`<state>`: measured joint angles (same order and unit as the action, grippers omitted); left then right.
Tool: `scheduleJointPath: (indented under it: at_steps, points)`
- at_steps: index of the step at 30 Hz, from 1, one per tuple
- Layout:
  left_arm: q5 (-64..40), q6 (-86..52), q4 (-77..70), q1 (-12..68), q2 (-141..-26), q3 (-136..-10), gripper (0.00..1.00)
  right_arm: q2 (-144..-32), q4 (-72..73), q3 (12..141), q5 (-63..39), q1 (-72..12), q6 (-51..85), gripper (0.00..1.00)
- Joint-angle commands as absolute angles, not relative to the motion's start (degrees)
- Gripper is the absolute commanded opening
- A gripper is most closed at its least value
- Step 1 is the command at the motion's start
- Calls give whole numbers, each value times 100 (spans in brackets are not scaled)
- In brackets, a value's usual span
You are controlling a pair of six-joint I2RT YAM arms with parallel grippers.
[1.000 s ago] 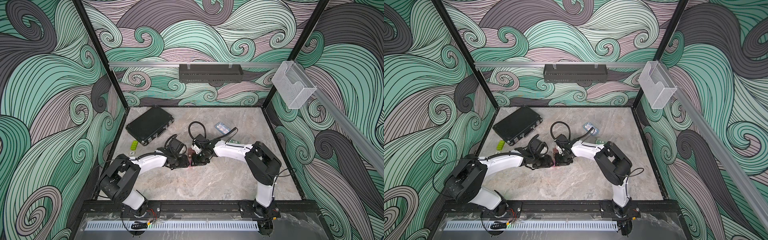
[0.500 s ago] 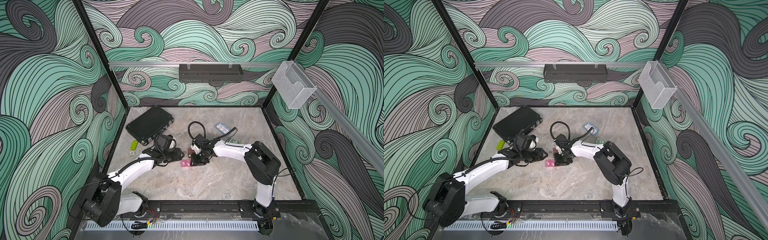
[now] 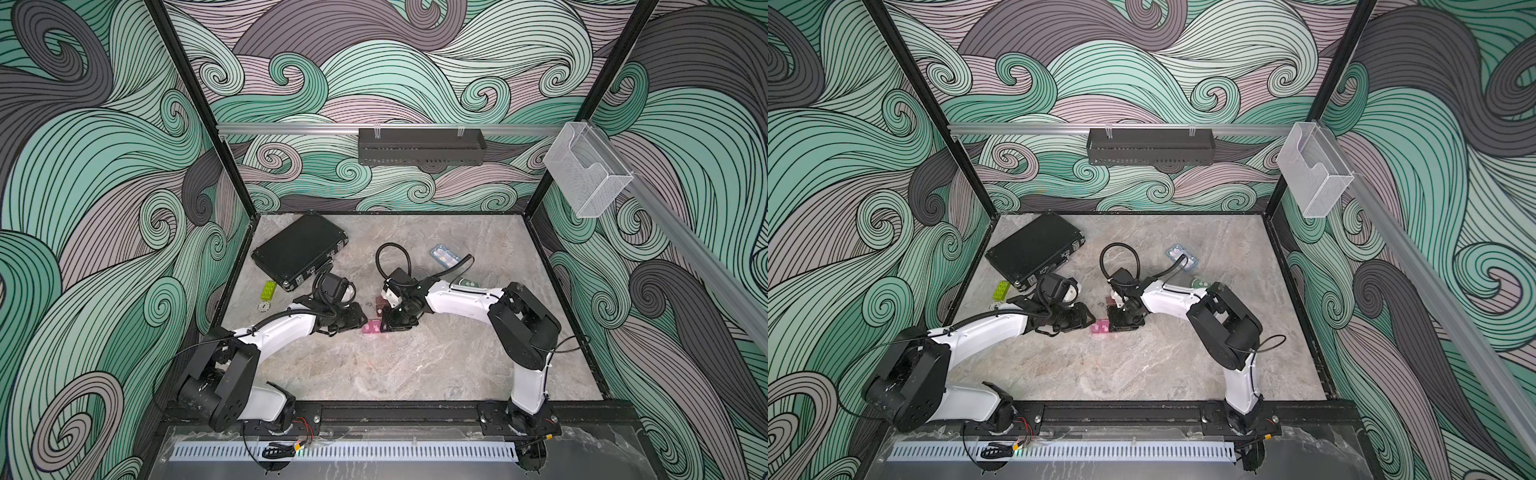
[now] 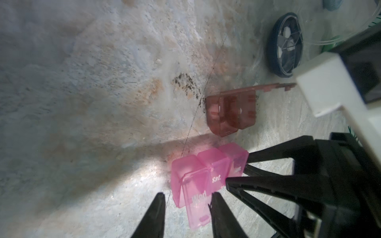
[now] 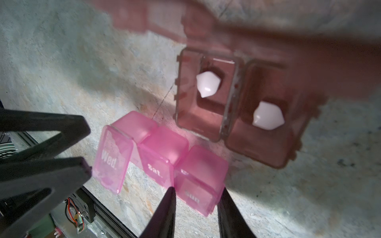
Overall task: Close pillboxes
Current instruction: Close the lid on the pillbox.
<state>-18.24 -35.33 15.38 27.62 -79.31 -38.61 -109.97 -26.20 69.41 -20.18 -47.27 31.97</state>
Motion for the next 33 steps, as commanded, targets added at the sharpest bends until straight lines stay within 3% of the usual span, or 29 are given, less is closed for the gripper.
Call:
scheduleJointPath:
  at_steps: [1, 9, 23, 33]
  points:
    - [-1903, -3544, 1503, 2829, -8023, -3799, 34, -11259, -2882, 6917, -1806, -4709, 3223, 34]
    - [-1780, -3427, 1588, 2878, -8325, -3866, 29, -11276, -2878, 6917, -1811, -4711, 3238, 33]
    - [-1749, -3380, 1485, 2936, -8769, -3988, 30, -11362, -2883, 6970, -1913, -4709, 3261, 33]
    - [-1767, -3297, 1556, 2953, -8962, -4034, 22, -11439, -2886, 7014, -1994, -4676, 3278, 33]
